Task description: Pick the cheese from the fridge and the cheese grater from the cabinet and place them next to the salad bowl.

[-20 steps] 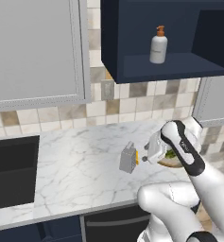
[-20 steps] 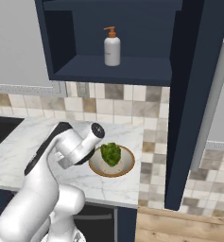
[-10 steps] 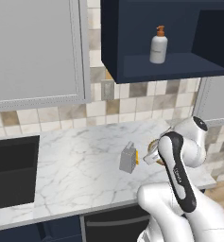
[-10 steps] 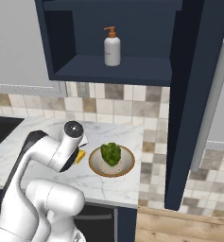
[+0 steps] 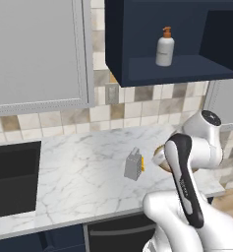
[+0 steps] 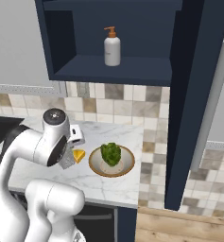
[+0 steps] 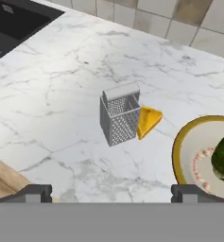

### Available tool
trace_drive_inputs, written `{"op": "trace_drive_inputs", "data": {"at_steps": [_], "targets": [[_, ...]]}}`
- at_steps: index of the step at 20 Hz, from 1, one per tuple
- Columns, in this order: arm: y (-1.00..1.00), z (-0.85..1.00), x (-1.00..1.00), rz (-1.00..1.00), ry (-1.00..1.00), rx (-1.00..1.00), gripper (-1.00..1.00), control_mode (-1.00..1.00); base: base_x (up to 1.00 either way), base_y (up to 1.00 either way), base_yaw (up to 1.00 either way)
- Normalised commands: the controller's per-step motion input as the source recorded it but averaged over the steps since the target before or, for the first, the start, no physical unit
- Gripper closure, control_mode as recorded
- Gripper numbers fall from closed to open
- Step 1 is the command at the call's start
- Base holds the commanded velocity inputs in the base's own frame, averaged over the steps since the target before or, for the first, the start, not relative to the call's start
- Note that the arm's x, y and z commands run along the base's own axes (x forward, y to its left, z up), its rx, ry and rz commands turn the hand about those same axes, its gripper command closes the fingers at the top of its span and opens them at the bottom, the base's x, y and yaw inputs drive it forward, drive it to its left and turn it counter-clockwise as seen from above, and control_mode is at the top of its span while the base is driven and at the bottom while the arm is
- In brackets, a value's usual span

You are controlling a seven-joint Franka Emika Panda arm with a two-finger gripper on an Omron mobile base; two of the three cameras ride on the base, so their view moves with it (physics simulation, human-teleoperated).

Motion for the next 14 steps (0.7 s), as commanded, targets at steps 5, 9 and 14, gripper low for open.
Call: {"op": "trace_drive_inputs", "data": {"at_steps": [5,9,14], "targets": [[-0.11,0.09,-0.57,-0.22,-0.05,-0.04,-1.00,-1.00,0.00,0.00,0.00],[-0.11,0.08,-0.57,-0.34,-0.06,0.00,-1.00,-1.00,0.00,0.00,0.00],[-0.05,0.06,-0.57,-0.33,-0.17,0.00,-1.00,-1.00,0.00,0.00,0.00]]}}
